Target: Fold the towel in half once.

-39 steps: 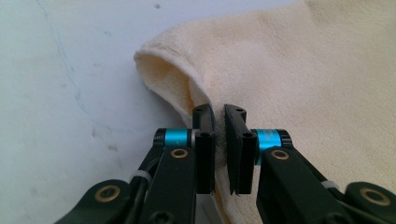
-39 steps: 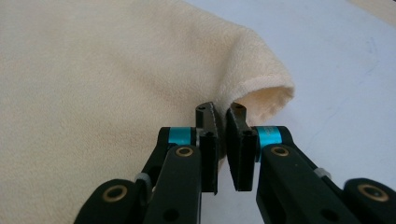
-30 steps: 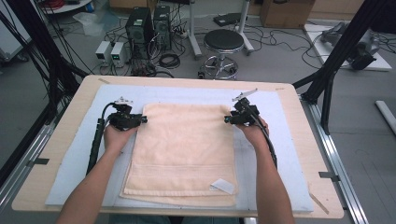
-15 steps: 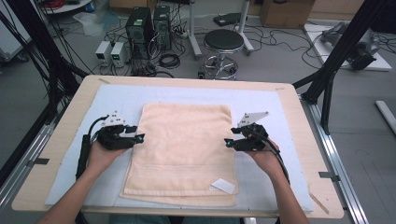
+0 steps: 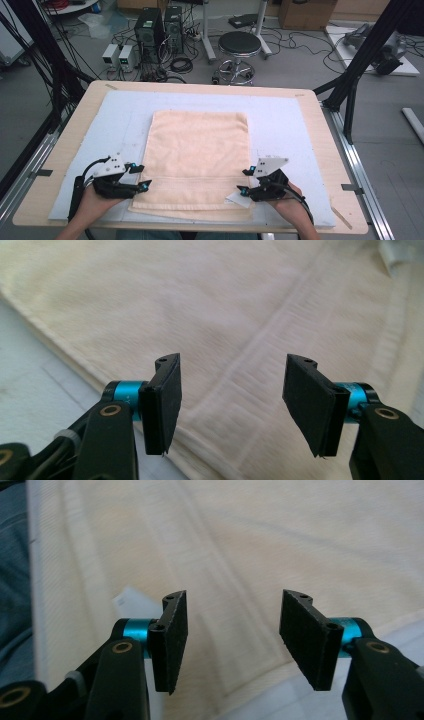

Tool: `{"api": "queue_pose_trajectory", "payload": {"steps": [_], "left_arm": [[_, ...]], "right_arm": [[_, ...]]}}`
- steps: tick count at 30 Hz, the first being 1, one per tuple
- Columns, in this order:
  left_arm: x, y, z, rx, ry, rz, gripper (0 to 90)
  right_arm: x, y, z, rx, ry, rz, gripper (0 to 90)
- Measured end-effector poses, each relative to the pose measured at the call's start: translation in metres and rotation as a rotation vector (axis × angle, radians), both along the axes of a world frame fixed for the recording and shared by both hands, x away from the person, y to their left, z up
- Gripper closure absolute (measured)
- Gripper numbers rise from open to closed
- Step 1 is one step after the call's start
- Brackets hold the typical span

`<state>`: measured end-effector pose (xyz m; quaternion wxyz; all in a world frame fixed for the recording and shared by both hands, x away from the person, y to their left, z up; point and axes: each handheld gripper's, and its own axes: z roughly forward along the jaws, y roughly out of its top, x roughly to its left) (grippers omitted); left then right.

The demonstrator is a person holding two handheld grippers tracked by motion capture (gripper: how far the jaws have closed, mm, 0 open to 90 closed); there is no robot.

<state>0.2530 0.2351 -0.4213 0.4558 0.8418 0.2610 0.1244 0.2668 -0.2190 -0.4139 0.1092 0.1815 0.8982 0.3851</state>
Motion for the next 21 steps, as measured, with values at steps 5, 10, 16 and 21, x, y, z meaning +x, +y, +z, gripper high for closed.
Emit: {"api": "queue_pose_trajectory", "payload": {"steps": [5,10,16,21], "left_arm": [[-0.006,-0.002,-0.013,0.058,0.027,-0.054,43.5],[-0.008,-0.006,-0.02,0.086,0.043,-0.075,55.9],[-0.005,-0.009,-0.016,0.091,0.059,-0.068,80.9],[-0.005,-0.006,-0.009,0.065,0.052,-0.065,84.7]], "right_arm": [[-0.006,0.002,-0.016,-0.035,0.057,0.048,51.6],[-0.005,0.002,-0.022,-0.015,0.081,0.039,66.3],[-0.005,0.004,-0.018,-0.013,0.072,0.052,82.5],[-0.006,0.003,-0.007,0.006,0.06,0.063,85.3]]}}
